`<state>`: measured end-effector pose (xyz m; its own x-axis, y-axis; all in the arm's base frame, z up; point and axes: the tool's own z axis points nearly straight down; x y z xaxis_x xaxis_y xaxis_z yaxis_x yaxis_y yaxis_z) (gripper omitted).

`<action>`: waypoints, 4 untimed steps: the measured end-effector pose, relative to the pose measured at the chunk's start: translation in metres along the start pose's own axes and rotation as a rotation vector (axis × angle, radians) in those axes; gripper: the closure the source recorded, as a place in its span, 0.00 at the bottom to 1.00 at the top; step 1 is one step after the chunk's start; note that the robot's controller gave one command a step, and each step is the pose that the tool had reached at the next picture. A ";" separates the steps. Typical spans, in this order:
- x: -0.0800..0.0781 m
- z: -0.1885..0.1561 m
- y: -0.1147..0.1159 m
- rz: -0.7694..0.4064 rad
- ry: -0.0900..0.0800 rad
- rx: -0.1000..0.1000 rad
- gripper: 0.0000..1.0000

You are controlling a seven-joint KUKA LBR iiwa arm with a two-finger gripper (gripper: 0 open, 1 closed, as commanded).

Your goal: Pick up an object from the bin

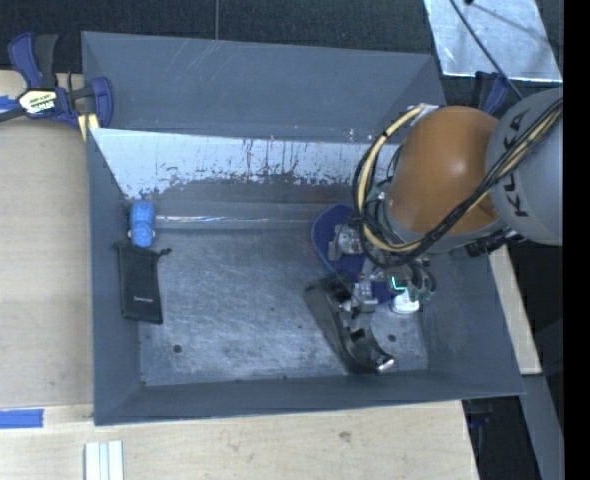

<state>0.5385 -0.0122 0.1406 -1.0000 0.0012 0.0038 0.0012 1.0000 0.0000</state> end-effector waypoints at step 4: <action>0.037 0.067 -0.050 -0.210 -0.015 -0.004 0.00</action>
Offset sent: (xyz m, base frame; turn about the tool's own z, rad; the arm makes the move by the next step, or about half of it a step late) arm 0.0421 -0.0600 -0.0706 -0.0652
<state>0.5009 -0.0626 0.0739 -0.9783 -0.2068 -0.0112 -0.2068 0.9784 0.0031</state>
